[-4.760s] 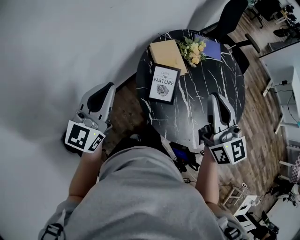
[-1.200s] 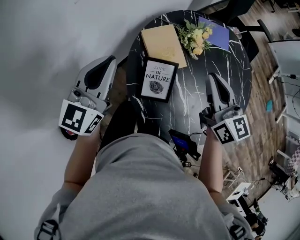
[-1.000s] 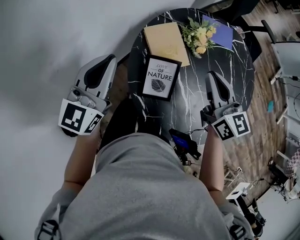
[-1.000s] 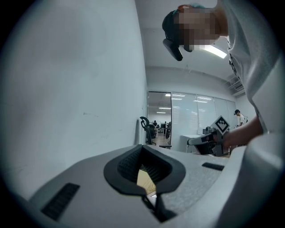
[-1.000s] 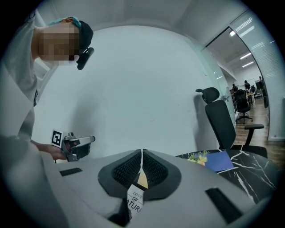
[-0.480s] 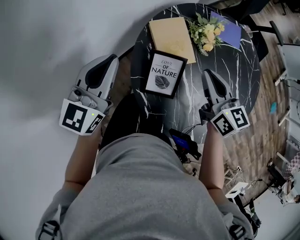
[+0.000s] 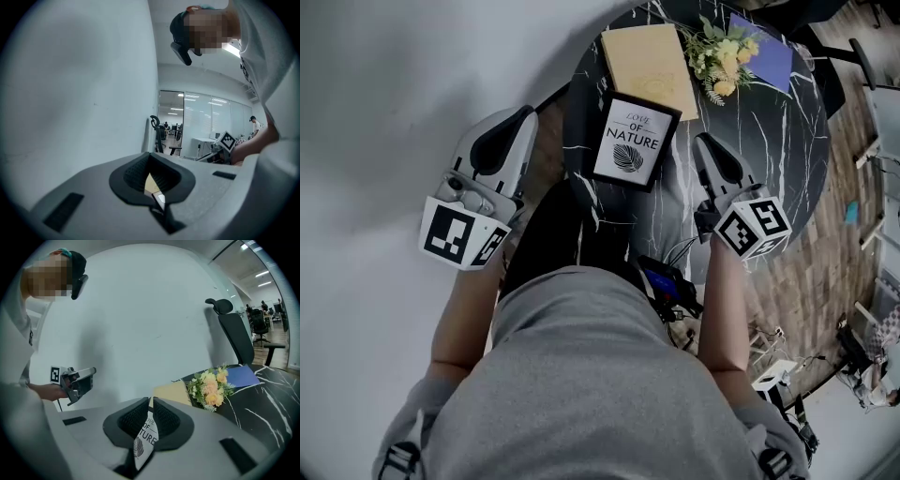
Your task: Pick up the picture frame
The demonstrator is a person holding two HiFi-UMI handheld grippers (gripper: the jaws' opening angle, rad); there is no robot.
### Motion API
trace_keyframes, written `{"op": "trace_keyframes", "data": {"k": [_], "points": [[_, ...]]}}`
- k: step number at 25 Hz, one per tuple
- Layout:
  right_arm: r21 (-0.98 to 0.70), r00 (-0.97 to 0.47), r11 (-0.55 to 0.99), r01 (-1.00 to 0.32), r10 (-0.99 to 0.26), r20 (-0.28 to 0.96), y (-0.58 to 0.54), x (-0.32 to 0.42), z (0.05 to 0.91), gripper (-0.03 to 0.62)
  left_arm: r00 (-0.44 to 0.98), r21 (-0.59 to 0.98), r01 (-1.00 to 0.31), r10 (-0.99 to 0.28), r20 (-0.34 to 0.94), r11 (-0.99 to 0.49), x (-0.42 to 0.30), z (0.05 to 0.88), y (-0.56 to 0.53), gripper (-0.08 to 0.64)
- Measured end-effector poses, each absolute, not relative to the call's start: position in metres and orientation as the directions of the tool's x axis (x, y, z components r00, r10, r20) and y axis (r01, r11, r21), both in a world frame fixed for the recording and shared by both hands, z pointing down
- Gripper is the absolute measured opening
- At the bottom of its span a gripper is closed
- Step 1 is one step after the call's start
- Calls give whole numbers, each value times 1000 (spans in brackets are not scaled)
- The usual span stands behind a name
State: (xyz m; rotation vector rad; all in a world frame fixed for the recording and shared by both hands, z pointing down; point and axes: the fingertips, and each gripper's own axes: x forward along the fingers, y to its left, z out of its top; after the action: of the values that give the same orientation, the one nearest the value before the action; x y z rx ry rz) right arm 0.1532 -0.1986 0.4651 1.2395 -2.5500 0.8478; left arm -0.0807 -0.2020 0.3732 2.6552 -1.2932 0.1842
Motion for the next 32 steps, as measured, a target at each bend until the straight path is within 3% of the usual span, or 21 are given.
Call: {"op": "trace_keyframes", "data": {"k": [12, 17, 32], "points": [[-473, -660, 464, -749, -585, 471, -195, 151, 505, 32, 619, 136, -784, -753, 223, -605, -80, 393, -203, 6], [-485, -657, 444, -754, -533, 533, -188, 149, 539, 148, 625, 139, -780, -747, 226, -611, -76, 399, -205, 6], [-603, -709, 373, -705, -393, 586, -180, 128, 592, 202, 625, 150, -779, -740, 248, -608, -72, 409, -206, 6]]}}
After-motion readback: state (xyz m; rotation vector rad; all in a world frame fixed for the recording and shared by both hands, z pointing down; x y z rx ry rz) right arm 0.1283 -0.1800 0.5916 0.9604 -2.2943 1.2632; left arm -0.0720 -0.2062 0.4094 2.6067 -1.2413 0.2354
